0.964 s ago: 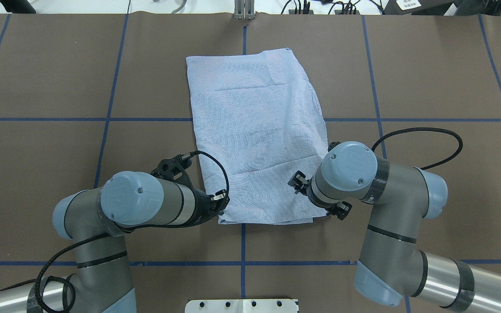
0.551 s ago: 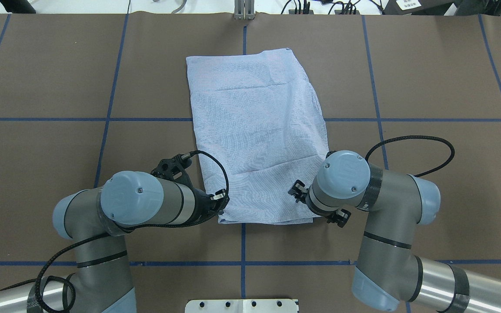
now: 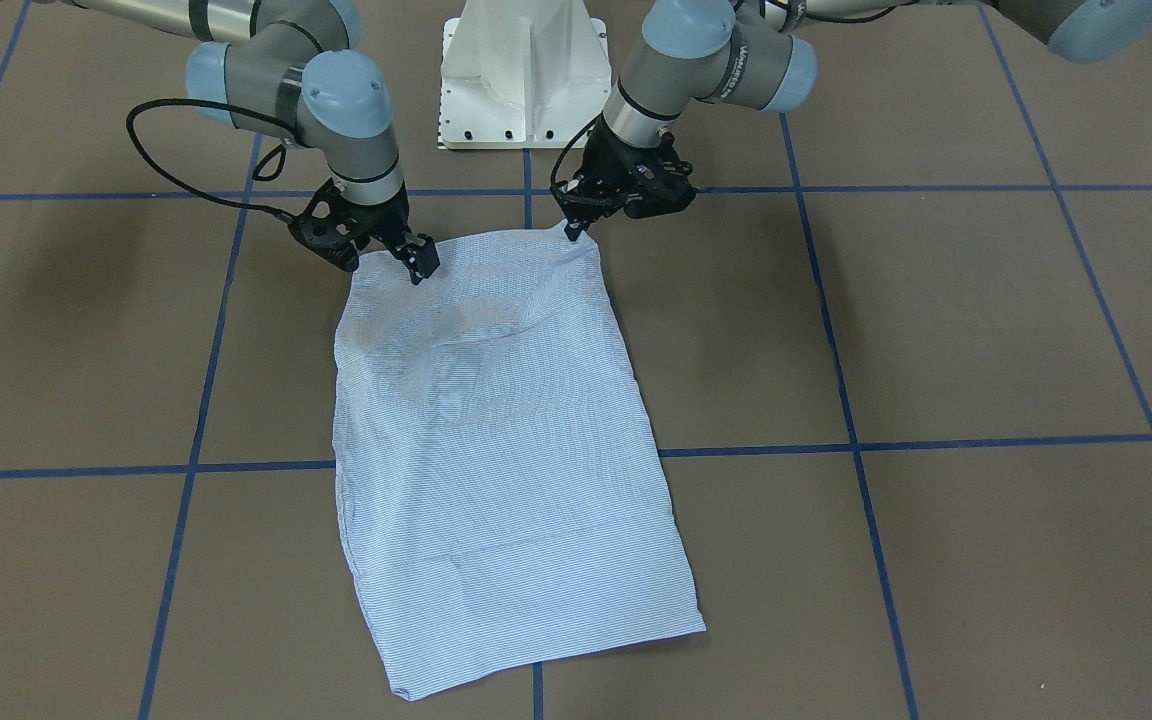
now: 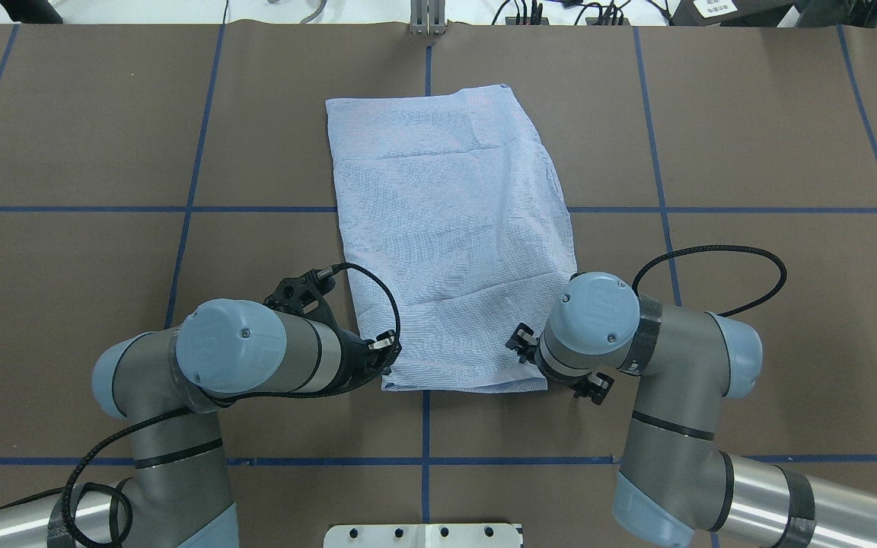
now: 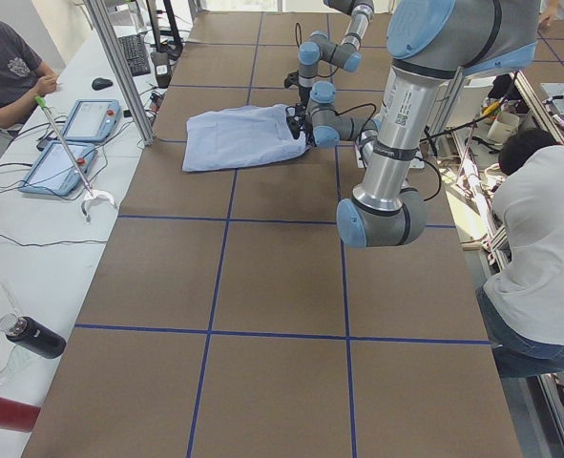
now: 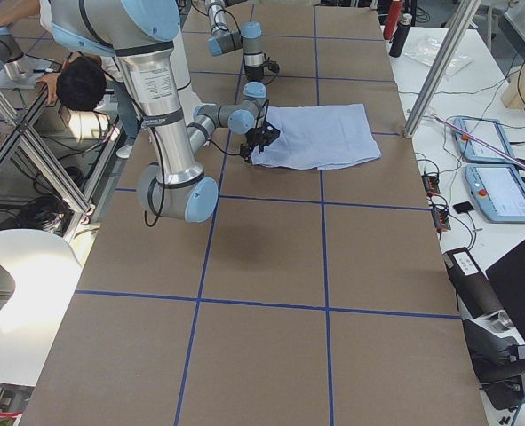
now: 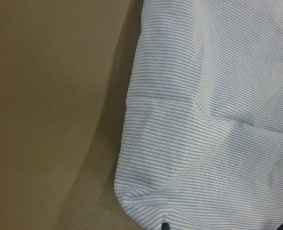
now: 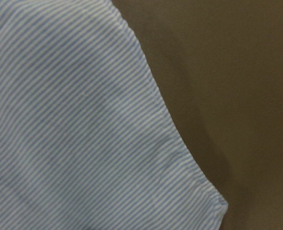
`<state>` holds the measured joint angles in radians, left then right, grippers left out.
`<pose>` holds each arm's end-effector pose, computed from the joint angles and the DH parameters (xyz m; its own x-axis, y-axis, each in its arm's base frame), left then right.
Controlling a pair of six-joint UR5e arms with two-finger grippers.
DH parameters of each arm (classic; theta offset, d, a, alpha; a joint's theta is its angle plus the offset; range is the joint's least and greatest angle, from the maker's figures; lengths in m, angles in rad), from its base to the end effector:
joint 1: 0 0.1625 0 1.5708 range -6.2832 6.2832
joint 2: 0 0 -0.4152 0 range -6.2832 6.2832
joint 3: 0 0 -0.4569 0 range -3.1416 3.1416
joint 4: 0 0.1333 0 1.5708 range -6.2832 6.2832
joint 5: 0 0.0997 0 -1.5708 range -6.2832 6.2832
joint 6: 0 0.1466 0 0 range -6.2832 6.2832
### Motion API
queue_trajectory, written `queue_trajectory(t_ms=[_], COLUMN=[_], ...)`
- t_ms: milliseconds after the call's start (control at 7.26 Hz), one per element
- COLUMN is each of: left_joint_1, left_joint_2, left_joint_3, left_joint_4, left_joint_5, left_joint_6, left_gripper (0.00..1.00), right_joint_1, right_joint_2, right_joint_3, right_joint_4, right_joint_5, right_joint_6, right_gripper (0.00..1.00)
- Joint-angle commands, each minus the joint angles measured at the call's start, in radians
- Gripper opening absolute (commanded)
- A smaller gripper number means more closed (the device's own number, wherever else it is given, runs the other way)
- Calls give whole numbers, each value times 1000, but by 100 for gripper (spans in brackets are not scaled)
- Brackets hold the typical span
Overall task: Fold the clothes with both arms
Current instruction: 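Grasp the near shirt edge with the right gripper while the left holds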
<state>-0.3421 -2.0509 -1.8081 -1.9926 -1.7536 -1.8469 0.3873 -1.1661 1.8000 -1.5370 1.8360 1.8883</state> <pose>0.6318 -0.3382 0.2001 0.3316 -0.4026 -0.8532 0.2752 0.9063 -0.3208 -0.6100 -0.3513 0.3229 0.6239 0.5799 0.5240 -0.4305 0.8145 -0.3888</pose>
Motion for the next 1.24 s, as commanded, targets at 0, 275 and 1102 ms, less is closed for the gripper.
queue_trajectory(t_ms=[0, 275, 1102], left_joint_1=[0, 0, 0], left_joint_2=[0, 0, 0], left_joint_3=[1, 4, 4], left_joint_4=[0, 0, 0], left_joint_5=[0, 0, 0], left_joint_6=[0, 0, 0], left_gripper=[0, 0, 0], right_joint_1=[-1, 1, 1], right_joint_2=[0, 3, 13], right_joint_3=[-1, 4, 9], right_joint_4=[0, -5, -42], right_joint_5=[0, 2, 2], right_joint_6=[0, 2, 2], right_gripper=[100, 99, 61])
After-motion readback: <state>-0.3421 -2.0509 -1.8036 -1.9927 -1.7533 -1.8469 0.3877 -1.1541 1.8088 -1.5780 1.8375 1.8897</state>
